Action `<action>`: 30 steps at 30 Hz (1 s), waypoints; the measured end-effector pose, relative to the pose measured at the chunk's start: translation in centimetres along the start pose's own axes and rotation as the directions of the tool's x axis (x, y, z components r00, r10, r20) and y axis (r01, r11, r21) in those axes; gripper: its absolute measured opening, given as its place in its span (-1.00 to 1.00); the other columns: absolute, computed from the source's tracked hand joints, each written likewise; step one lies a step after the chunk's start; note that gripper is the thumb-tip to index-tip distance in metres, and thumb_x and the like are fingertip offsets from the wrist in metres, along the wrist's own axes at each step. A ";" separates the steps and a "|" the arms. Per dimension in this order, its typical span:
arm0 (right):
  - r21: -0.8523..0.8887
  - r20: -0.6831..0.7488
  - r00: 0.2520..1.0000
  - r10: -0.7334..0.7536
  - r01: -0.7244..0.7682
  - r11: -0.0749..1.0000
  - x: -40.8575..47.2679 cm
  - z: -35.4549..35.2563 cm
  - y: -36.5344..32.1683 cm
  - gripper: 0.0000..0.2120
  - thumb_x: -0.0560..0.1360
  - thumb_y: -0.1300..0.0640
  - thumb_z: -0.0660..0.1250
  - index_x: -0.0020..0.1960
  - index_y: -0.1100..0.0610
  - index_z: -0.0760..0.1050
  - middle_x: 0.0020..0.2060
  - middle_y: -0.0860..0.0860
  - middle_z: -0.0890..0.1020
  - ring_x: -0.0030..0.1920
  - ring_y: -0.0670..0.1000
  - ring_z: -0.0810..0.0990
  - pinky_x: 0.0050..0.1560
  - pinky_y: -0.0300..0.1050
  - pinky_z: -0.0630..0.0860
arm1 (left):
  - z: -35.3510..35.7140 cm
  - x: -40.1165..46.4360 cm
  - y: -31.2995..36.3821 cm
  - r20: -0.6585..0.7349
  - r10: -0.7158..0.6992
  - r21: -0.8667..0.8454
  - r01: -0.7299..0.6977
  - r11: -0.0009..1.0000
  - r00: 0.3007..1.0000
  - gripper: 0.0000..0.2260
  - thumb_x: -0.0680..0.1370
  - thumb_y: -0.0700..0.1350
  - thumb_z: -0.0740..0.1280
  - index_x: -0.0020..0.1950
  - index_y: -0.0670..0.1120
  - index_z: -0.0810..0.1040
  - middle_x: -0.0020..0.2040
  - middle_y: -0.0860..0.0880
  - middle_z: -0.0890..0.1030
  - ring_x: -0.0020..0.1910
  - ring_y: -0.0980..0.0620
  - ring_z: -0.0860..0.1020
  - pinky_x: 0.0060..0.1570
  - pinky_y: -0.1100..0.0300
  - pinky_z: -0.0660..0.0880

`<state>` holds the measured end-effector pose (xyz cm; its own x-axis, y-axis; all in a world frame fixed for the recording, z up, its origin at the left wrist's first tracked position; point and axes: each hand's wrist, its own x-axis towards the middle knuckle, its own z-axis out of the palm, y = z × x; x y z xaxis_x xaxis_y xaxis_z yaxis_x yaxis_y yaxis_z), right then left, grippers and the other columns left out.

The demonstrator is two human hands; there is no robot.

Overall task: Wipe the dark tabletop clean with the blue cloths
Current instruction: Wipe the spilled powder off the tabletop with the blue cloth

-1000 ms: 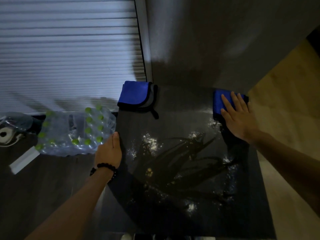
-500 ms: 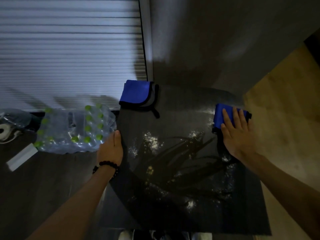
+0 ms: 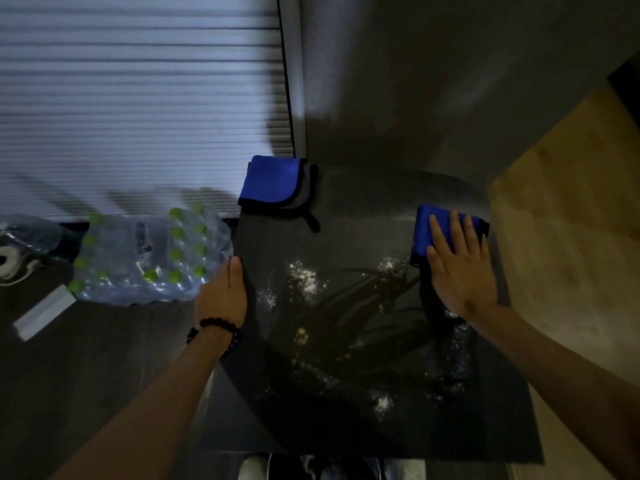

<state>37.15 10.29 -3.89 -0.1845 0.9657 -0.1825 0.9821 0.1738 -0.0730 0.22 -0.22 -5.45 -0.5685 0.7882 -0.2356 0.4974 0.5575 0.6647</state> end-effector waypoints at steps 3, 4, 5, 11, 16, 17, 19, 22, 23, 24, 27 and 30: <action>0.040 -0.015 1.000 -0.027 0.027 0.999 -0.4 0.0 -1.8 -0.41 0.62 -0.18 -0.29 0.62 -0.07 -0.22 0.63 0.09 -0.13 0.60 0.10 -0.26 0.57 0.13 -0.26 | -0.1 -0.2 0.1 0.005 0.002 -0.024 -0.002 1.000 1.000 -0.53 0.64 0.15 -0.03 0.11 -0.13 0.53 -0.01 -0.10 0.57 -0.03 0.01 0.46 0.07 0.11 0.34; 0.045 -0.018 0.999 -0.031 0.032 0.998 -0.5 0.1 -2.4 -0.40 0.62 -0.19 -0.30 0.62 -0.07 -0.21 0.63 0.09 -0.13 0.61 0.10 -0.25 0.58 0.14 -0.24 | -0.1 -0.4 0.2 0.004 0.002 -0.029 -0.002 1.000 1.000 -0.54 0.64 0.15 -0.03 0.09 -0.14 0.53 -0.04 -0.05 0.53 -0.04 0.04 0.43 0.07 0.12 0.34; 0.049 -0.021 0.999 -0.035 0.036 0.998 -0.5 0.2 -3.1 -0.40 0.62 -0.19 -0.30 0.63 -0.06 -0.20 0.64 0.09 -0.12 0.61 0.11 -0.24 0.58 0.16 -0.22 | -0.2 -0.4 0.2 0.005 -0.003 -0.029 0.003 1.000 1.000 -0.55 0.64 0.14 -0.03 0.09 -0.13 0.53 -0.05 -0.01 0.50 -0.04 0.05 0.42 0.07 0.13 0.33; 0.014 -0.037 0.995 -0.095 0.095 0.995 -0.5 0.9 -7.3 -0.39 0.63 -0.17 -0.27 0.64 -0.04 -0.13 0.64 0.11 -0.06 0.62 0.14 -0.18 0.57 0.18 -0.18 | -0.4 -0.5 0.0 0.073 -0.044 -0.071 0.049 0.996 0.996 -0.57 0.64 0.14 -0.02 0.10 -0.11 0.49 0.03 -0.05 0.53 0.06 -0.03 0.47 0.14 0.11 0.34; 0.004 -0.037 0.984 -0.173 0.174 0.985 -0.9 1.4 -11.7 -0.41 0.63 -0.17 -0.31 0.63 -0.06 -0.19 0.64 0.10 -0.09 0.62 0.14 -0.21 0.56 0.14 -0.22 | -0.4 -0.8 -0.4 0.120 -0.070 -0.129 0.085 0.988 0.990 -0.54 0.64 0.12 0.00 0.32 -0.17 0.44 0.28 -0.23 0.52 0.29 -0.19 0.45 0.36 -0.04 0.33; 0.008 -0.036 0.981 -0.188 0.189 0.982 -1.1 1.5 -12.6 -0.41 0.62 -0.17 -0.32 0.63 -0.07 -0.22 0.64 0.10 -0.11 0.61 0.14 -0.22 0.56 0.13 -0.25 | -0.5 -1.0 -0.4 0.121 -0.077 -0.132 0.093 0.987 0.990 -0.54 0.64 0.12 0.00 0.34 -0.15 0.43 0.30 -0.23 0.51 0.30 -0.19 0.44 0.37 -0.03 0.32; 0.018 -0.034 0.976 -0.213 0.214 0.977 -1.3 1.6 -14.1 -0.42 0.63 -0.17 -0.33 0.62 -0.07 -0.26 0.64 0.09 -0.14 0.61 0.13 -0.25 0.55 0.12 -0.27 | -0.6 -1.4 -0.4 0.106 -0.082 -0.173 0.100 0.980 0.991 -0.55 0.64 0.13 0.02 0.31 -0.12 0.46 0.29 -0.20 0.52 0.28 -0.17 0.46 0.34 0.01 0.33; 0.027 -0.023 0.970 -0.243 0.243 0.970 -1.7 1.6 -16.0 -0.40 0.61 -0.17 -0.34 0.62 -0.05 -0.26 0.64 0.09 -0.17 0.60 0.14 -0.28 0.57 0.14 -0.25 | -0.9 -1.9 -0.5 0.082 -0.060 -0.232 0.078 0.969 0.995 -0.60 0.64 0.11 0.05 0.25 -0.12 0.48 0.26 -0.18 0.52 0.26 -0.14 0.46 0.37 -0.08 0.34; 0.028 -0.015 0.968 -0.250 0.250 0.968 -1.8 1.6 -16.4 -0.40 0.61 -0.17 -0.36 0.62 -0.05 -0.28 0.63 0.10 -0.19 0.60 0.14 -0.29 0.57 0.15 -0.25 | -1.0 -2.1 -0.6 0.080 -0.058 -0.242 0.076 0.967 0.995 -0.61 0.64 0.10 0.05 0.23 -0.12 0.49 0.26 -0.18 0.52 0.26 -0.15 0.46 0.37 -0.11 0.34; 0.022 -0.007 0.966 -0.258 0.258 0.966 -1.8 1.6 -16.9 -0.39 0.60 -0.17 -0.38 0.62 -0.05 -0.30 0.63 0.10 -0.20 0.60 0.14 -0.30 0.57 0.15 -0.25 | -1.0 -2.1 -0.6 0.082 -0.060 -0.245 0.078 0.966 0.995 -0.61 0.64 0.10 0.05 0.22 -0.13 0.49 0.26 -0.18 0.52 0.26 -0.15 0.46 0.37 -0.13 0.34; 0.016 0.002 0.961 -0.277 0.277 0.961 -2.0 1.7 -18.4 -0.40 0.59 -0.17 -0.39 0.60 -0.05 -0.34 0.63 0.10 -0.22 0.60 0.14 -0.32 0.57 0.15 -0.26 | -1.1 -2.5 -0.6 0.104 -0.077 -0.234 0.100 0.967 0.992 -0.64 0.63 0.13 0.03 0.14 -0.04 0.51 0.18 -0.06 0.55 0.20 -0.07 0.48 0.29 0.04 0.36; 0.023 0.002 0.961 -0.276 0.275 0.961 -2.0 1.7 -19.5 -0.40 0.61 -0.16 -0.33 0.61 -0.05 -0.31 0.63 0.10 -0.21 0.60 0.14 -0.30 0.58 0.16 -0.23 | -1.1 -2.9 -0.6 0.092 -0.107 -0.213 0.125 0.969 0.990 -0.75 0.63 0.15 0.02 -0.13 0.16 0.42 -0.12 0.16 0.47 0.01 0.06 0.45 0.05 0.15 0.30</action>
<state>18.33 4.62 -3.79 -0.4481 0.8800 -0.1578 0.8921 0.4286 -0.1428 0.82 -3.08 -4.34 -0.5557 0.7446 -0.3697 0.2715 0.5829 0.7659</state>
